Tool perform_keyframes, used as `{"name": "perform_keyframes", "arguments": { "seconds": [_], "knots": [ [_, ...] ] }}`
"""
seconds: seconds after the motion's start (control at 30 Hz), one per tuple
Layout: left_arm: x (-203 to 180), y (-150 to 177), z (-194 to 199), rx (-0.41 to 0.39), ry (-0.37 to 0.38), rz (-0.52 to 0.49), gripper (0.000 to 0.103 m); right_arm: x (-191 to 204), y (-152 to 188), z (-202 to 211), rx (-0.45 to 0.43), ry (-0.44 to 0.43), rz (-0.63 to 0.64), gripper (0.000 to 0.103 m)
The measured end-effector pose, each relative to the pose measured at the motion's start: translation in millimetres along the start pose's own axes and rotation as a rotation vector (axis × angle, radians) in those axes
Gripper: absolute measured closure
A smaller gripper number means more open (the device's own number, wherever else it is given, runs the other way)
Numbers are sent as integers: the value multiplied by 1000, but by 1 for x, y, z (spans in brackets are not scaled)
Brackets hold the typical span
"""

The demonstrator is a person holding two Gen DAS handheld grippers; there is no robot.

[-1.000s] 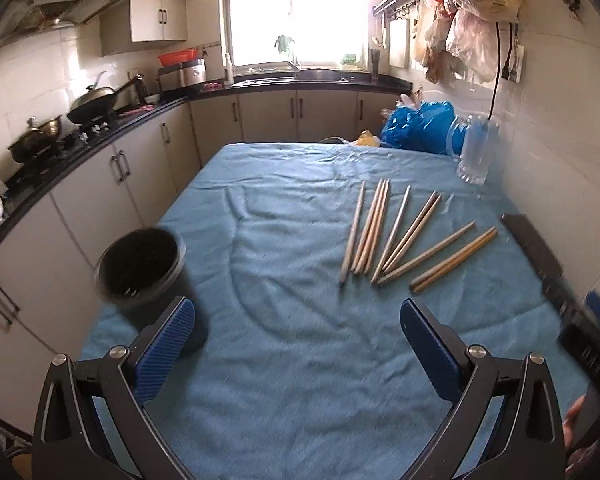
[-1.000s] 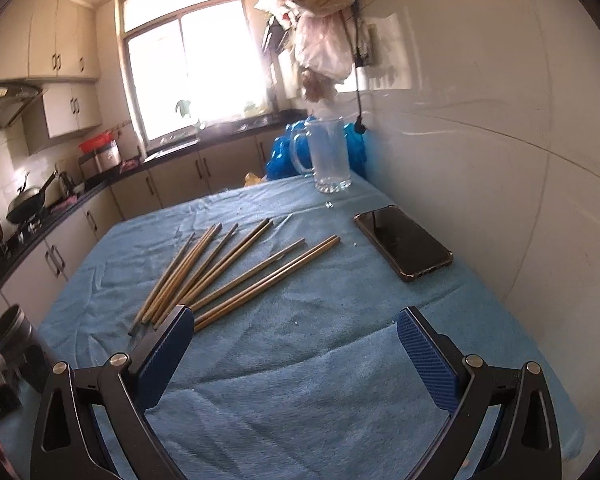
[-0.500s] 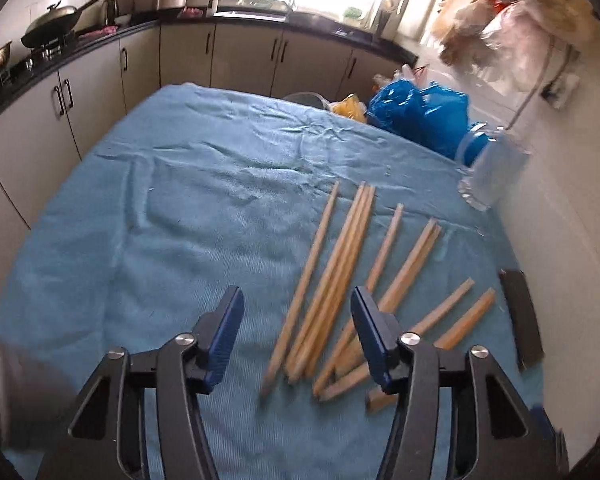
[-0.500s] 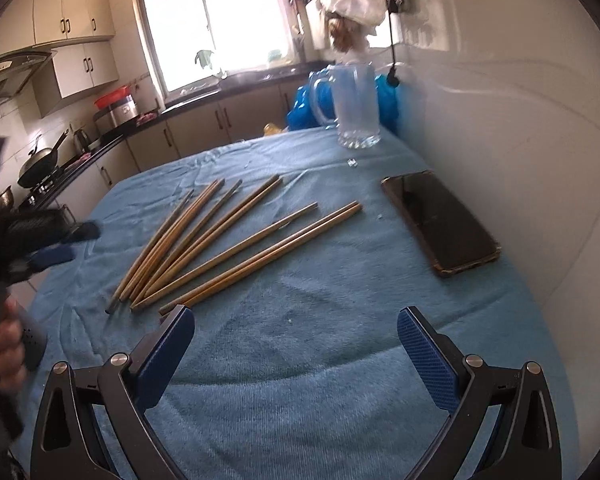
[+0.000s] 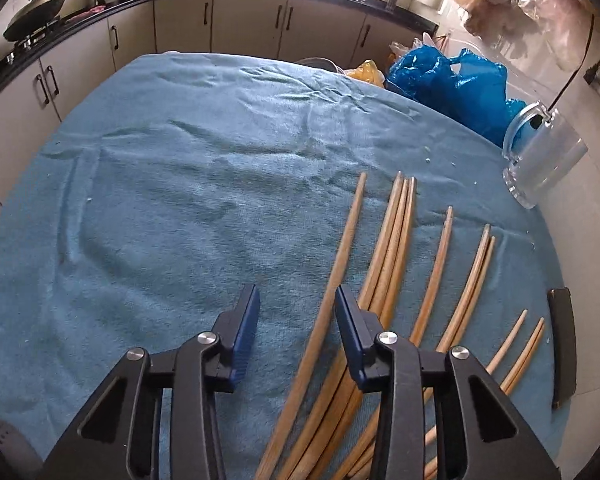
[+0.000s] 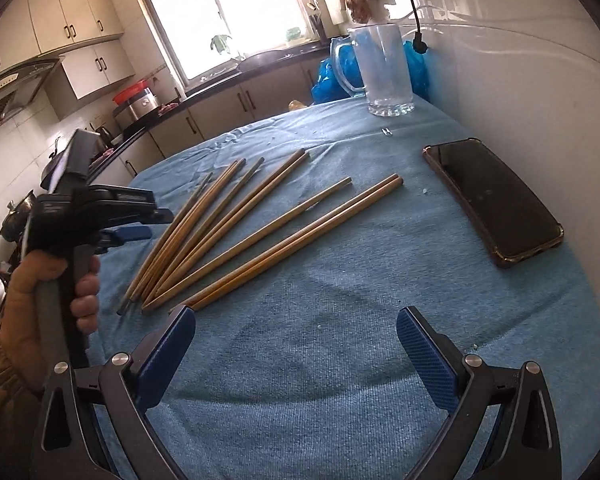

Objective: Organize utensils
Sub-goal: 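Lower the left gripper onto a wooden chopstick and close on it, then close the right gripper on another wooden chopstick while the left gripper holds its chopstick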

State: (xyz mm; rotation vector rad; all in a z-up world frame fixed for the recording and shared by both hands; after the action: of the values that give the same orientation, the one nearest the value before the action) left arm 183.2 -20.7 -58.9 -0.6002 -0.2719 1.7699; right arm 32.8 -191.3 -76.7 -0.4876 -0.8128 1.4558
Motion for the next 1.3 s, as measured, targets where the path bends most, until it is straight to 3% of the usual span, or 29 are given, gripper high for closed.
{"name": "perform_keyframes", "arguments": {
  "seconds": [0.1,0.13,0.17,0.3,0.57,0.63,0.8,0.87,1.03,1.1,1.3],
  "knots": [
    [-6,0,-3,-14,-37,-44,69,-1,1,-2,4,-3,-6,1],
    [-8,1,-3,-14,-36,-54,86,-1,1,-2,6,-3,-8,1],
    [-9,4,-4,-8,-43,-62,95,-2,1,-3,6,-3,-10,1],
    [-7,10,1,-17,-94,-86,96,-5,2,-3,15,1,-22,1],
    [26,42,31,42,-75,9,97,-13,-23,1,36,-44,-63,2],
    [36,55,42,50,-63,24,97,-16,-28,-6,59,-48,-73,8],
    [47,83,60,67,-8,39,97,-19,-27,-44,168,-42,-81,41],
    [48,89,65,50,-13,10,97,-17,-28,-56,194,-57,-97,42],
    [47,95,70,12,-8,-29,97,-17,-43,-76,227,55,-34,53],
    [47,96,70,6,0,-33,97,-17,-46,-79,243,114,-9,65],
    [48,98,73,-7,15,-50,97,-9,-45,-76,258,193,35,66]
  ]
}}
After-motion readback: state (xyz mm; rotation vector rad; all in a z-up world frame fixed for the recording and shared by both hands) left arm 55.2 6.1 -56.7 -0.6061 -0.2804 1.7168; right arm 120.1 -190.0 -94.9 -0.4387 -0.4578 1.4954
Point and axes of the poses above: each gripper's, at about its wrist camera, not at the fingertips, and z roughly against the way its jaws point, x to its left, y to its underside, the point moved 9 cm from there along -z, roughly the way its jaws point, and after that the axes turned 10 degrees about z, right-handed, at the moved point
